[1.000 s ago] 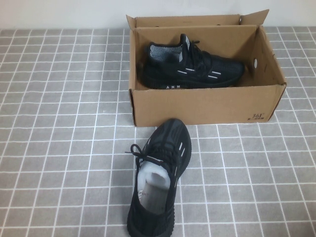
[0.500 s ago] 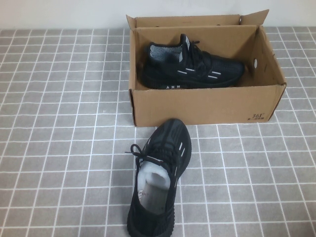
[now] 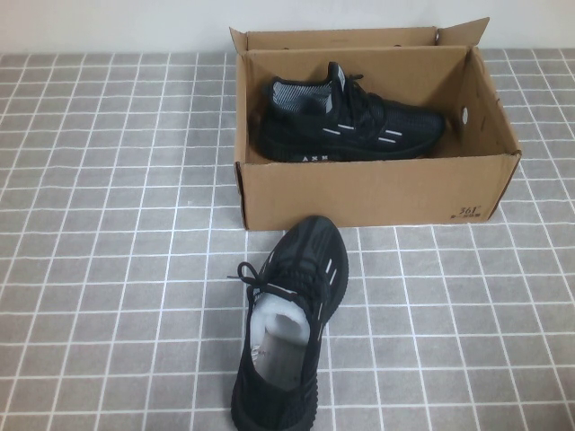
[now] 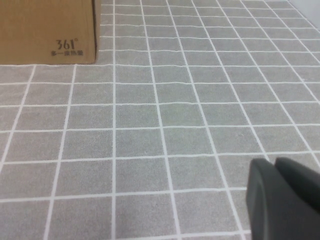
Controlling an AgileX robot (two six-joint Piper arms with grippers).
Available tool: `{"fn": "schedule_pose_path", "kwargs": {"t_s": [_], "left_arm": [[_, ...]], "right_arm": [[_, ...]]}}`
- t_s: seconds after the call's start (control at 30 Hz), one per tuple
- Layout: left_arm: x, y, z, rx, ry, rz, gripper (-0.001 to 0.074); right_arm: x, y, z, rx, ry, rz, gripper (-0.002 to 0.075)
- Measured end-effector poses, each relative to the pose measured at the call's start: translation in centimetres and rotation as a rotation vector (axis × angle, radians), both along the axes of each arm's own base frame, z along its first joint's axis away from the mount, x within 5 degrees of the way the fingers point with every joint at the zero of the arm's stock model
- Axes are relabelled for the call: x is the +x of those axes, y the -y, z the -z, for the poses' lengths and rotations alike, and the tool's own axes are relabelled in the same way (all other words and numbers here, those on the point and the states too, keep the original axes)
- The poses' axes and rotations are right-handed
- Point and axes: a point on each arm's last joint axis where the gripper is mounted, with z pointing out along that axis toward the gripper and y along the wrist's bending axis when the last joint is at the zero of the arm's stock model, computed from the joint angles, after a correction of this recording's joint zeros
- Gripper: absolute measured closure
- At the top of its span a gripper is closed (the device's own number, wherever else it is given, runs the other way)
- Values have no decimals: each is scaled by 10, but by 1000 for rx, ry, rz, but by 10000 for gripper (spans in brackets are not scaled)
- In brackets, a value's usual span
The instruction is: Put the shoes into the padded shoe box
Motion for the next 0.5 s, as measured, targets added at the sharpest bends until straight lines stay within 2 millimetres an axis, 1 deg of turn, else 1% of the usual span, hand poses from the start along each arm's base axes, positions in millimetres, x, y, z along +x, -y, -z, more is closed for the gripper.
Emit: {"fn": "schedule_pose_path", "kwargs": {"t_s": [0.3, 0.5], "left_arm": [[0, 0, 0, 0, 0, 0, 739], [0, -2, 0, 68, 7, -4, 740]], "right_arm": [[0, 0, 0, -2, 0, 0, 732], [0, 0, 0, -2, 0, 0, 732]]}}
